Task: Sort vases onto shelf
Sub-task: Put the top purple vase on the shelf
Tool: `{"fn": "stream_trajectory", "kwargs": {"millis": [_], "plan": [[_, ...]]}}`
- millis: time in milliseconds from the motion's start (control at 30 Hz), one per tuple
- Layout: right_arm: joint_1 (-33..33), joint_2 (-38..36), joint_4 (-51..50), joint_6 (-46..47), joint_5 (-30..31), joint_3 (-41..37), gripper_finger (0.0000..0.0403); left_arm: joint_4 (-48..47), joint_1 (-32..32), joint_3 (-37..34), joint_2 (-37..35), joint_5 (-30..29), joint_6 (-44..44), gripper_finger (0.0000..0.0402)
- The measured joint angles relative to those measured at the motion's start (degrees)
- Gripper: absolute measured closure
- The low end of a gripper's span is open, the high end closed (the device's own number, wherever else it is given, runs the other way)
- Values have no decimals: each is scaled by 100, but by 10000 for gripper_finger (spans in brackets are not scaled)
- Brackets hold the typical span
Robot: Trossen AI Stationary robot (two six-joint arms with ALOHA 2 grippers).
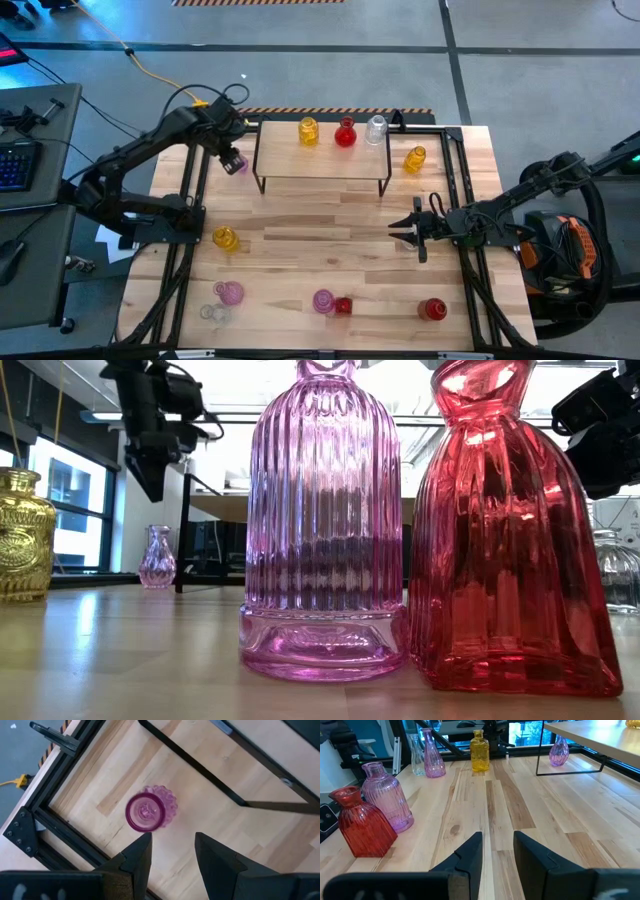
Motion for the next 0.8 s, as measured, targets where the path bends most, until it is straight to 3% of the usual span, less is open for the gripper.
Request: {"fn": "stream_trajectory", "kwargs": {"millis": [800], "plan": [[0, -2, -26, 0, 0, 2, 308, 185, 358, 0, 874, 224, 151, 262]]}}
